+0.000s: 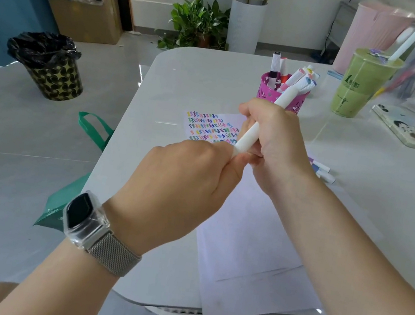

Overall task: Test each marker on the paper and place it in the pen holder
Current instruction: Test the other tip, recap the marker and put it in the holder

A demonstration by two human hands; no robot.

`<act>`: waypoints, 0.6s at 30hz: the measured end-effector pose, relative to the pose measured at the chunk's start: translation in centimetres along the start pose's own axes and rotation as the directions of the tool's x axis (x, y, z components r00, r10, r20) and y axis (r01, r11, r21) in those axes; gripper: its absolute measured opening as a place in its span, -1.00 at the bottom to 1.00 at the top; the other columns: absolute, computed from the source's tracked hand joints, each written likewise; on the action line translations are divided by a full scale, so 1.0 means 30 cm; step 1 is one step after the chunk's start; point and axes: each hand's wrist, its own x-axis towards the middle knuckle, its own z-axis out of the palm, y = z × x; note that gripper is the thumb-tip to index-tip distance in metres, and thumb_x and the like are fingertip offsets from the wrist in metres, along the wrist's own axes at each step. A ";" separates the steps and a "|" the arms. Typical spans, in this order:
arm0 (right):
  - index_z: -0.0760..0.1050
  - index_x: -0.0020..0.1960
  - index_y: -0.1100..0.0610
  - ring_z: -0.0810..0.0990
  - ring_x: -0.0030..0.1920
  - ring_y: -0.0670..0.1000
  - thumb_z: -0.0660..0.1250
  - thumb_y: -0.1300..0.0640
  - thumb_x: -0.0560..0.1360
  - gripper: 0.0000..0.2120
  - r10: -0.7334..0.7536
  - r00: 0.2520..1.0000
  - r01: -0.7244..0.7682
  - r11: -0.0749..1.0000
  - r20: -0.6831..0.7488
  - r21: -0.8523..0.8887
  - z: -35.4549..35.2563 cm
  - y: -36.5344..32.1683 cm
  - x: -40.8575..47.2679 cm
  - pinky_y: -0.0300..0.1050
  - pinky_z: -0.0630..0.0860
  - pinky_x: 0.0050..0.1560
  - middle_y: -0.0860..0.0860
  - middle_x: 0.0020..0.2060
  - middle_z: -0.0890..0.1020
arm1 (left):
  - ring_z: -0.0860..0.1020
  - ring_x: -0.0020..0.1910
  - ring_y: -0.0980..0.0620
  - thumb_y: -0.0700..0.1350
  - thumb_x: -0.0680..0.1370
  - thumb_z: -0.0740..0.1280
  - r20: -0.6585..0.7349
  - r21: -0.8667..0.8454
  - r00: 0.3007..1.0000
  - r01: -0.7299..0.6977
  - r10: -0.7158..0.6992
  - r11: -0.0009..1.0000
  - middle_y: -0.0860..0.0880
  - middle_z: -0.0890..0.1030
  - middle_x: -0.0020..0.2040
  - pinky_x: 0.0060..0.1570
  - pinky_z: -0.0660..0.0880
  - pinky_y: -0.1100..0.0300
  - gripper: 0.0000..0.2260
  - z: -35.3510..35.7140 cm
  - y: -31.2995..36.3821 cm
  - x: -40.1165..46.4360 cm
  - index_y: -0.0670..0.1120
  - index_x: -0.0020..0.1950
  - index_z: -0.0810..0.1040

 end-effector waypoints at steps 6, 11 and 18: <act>0.20 -0.40 0.07 0.08 -0.66 -0.09 0.19 0.29 0.47 -0.68 0.017 0.964 0.096 0.907 -0.264 0.409 -0.145 -0.116 0.085 -0.35 0.03 -0.57 -0.07 -0.65 0.16 | 0.24 -0.42 -0.04 0.22 0.55 -0.12 0.047 -0.080 0.997 -0.055 0.058 0.995 -0.02 0.31 -0.44 -0.44 0.20 0.08 -0.63 -0.022 -0.036 -0.084 0.07 -0.37 0.14; 0.24 -0.46 0.10 0.13 -0.63 -0.07 0.24 0.20 0.49 -0.64 -0.157 0.971 0.182 0.975 -0.179 0.129 -0.143 -0.029 0.070 -0.34 0.07 -0.54 -0.06 -0.65 0.24 | 0.33 -0.36 -0.01 0.20 0.51 -0.18 0.175 0.137 0.977 0.095 -0.119 0.986 0.01 0.34 -0.38 -0.27 0.37 0.08 -0.65 0.020 -0.083 -0.085 0.02 -0.34 0.13; 0.59 -0.28 0.18 0.51 -0.50 -0.05 0.38 -0.15 0.47 -0.61 -0.158 0.985 0.172 0.902 0.068 -0.397 -0.127 0.085 0.116 -0.26 0.41 -0.50 0.03 -0.48 0.60 | 0.35 -0.39 0.06 0.21 0.56 -0.02 0.272 0.152 0.954 0.082 -0.121 0.985 0.04 0.37 -0.40 -0.26 0.38 0.11 -0.63 0.072 -0.075 -0.064 0.02 -0.34 0.18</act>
